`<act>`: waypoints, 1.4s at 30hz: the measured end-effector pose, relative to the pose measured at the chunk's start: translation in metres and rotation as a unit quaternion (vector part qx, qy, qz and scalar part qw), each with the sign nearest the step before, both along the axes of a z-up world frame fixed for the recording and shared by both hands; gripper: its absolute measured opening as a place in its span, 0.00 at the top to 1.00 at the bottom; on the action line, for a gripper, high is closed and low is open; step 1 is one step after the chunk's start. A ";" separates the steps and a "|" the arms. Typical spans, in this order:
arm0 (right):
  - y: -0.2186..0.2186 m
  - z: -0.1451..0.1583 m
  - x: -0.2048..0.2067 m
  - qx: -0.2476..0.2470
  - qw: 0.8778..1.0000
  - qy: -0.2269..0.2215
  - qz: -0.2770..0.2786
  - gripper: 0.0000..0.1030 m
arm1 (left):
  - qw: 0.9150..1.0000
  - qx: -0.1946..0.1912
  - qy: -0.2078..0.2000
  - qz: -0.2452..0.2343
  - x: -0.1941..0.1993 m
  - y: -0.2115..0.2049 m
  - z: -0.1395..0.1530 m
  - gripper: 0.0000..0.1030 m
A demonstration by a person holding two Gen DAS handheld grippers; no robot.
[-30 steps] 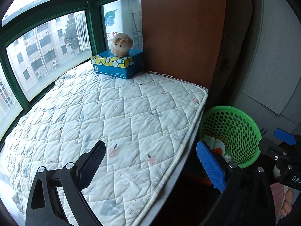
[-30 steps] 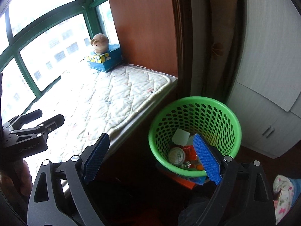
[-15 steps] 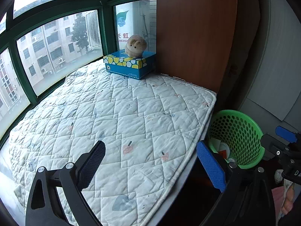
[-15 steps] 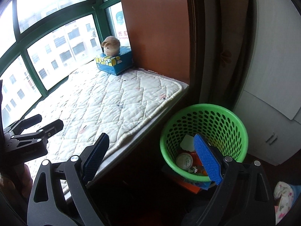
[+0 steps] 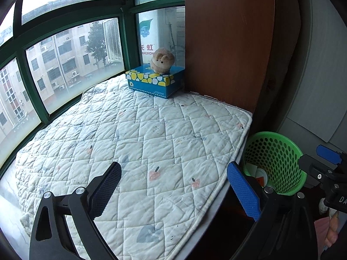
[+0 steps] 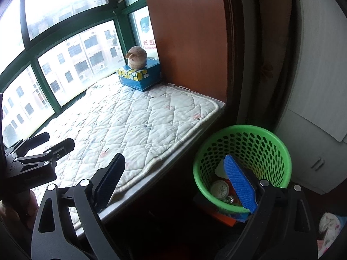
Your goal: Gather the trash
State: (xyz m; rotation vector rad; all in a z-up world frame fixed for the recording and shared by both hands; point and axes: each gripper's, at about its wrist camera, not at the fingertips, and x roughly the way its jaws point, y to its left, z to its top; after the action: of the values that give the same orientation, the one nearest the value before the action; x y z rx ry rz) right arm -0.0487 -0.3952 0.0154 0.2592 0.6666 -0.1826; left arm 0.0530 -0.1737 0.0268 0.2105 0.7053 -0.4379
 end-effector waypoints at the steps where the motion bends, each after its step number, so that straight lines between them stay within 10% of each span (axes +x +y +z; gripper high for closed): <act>1: 0.001 0.000 0.000 -0.001 1.000 -0.001 0.001 0.11 | 1.000 0.000 -0.001 0.001 0.000 0.001 0.000 0.08; 42: 0.030 0.000 0.020 -0.005 0.999 -0.002 0.040 0.10 | 0.998 0.002 -0.014 0.059 0.007 0.031 0.001 0.08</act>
State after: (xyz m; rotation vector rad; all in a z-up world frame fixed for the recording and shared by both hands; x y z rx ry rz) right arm -0.0283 -0.3653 0.0151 0.2234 0.6717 -0.1086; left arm 0.0598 -0.1430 0.0283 0.1780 0.6882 -0.3207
